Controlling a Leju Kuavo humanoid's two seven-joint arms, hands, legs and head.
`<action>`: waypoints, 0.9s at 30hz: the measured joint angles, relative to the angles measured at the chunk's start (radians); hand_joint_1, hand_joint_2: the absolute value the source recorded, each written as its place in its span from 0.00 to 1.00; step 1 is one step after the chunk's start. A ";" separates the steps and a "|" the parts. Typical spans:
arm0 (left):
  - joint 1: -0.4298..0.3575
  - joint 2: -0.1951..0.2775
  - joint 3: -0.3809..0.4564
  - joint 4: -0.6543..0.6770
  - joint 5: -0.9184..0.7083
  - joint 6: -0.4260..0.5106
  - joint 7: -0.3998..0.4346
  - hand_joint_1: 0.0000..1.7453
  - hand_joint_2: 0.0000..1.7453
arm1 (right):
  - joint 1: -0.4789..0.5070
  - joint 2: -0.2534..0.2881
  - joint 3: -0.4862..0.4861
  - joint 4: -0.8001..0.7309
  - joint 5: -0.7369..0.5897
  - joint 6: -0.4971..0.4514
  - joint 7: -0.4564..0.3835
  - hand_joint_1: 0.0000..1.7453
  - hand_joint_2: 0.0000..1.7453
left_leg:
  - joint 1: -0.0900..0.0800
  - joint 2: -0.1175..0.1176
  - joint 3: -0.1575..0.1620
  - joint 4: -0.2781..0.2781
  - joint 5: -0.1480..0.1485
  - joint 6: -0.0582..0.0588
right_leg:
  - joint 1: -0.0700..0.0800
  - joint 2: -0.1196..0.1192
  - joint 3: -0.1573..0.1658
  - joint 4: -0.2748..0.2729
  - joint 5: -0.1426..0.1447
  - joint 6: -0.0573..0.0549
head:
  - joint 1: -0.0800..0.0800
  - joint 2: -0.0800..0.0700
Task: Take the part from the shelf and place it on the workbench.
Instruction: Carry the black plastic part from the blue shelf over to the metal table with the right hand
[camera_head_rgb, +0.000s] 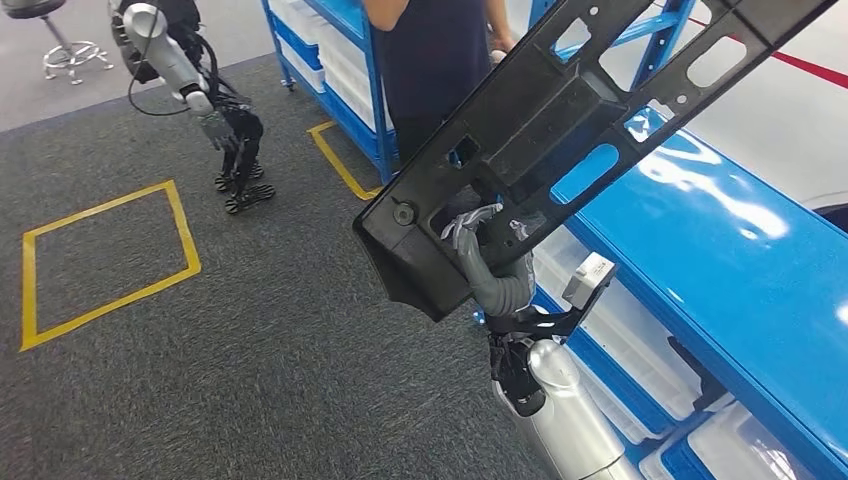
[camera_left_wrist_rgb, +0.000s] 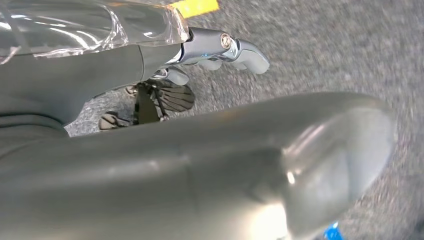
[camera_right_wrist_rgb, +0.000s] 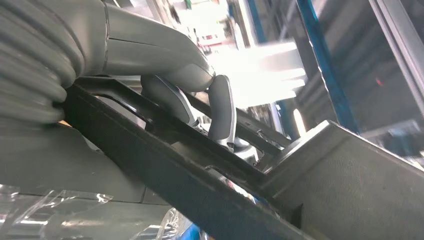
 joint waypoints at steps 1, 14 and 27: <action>0.000 0.000 0.000 0.000 0.001 0.005 0.004 0.00 0.00 | -0.001 0.001 0.001 0.006 0.004 0.003 0.000 1.00 1.00 | 0.002 -0.017 0.000 0.002 0.000 -0.002 | -0.003 0.012 0.030 -0.072 0.045 0.000 | 0.000 0.000; 0.002 -0.003 -0.001 0.000 0.000 0.005 0.004 0.00 0.00 | -0.011 0.016 0.012 0.039 0.005 0.008 -0.004 1.00 1.00 | 0.015 0.071 -0.172 0.328 -0.142 -0.063 | -0.004 -0.054 0.111 -0.258 0.111 -0.044 | -0.007 0.000; 0.001 -0.006 -0.001 0.000 0.014 0.000 0.015 0.00 0.00 | -0.013 0.022 0.018 0.047 0.002 0.015 0.000 1.00 1.00 | 0.012 0.065 0.000 -0.002 -0.008 -0.013 | -0.005 -0.029 0.066 -0.102 -0.006 0.005 | -0.002 0.000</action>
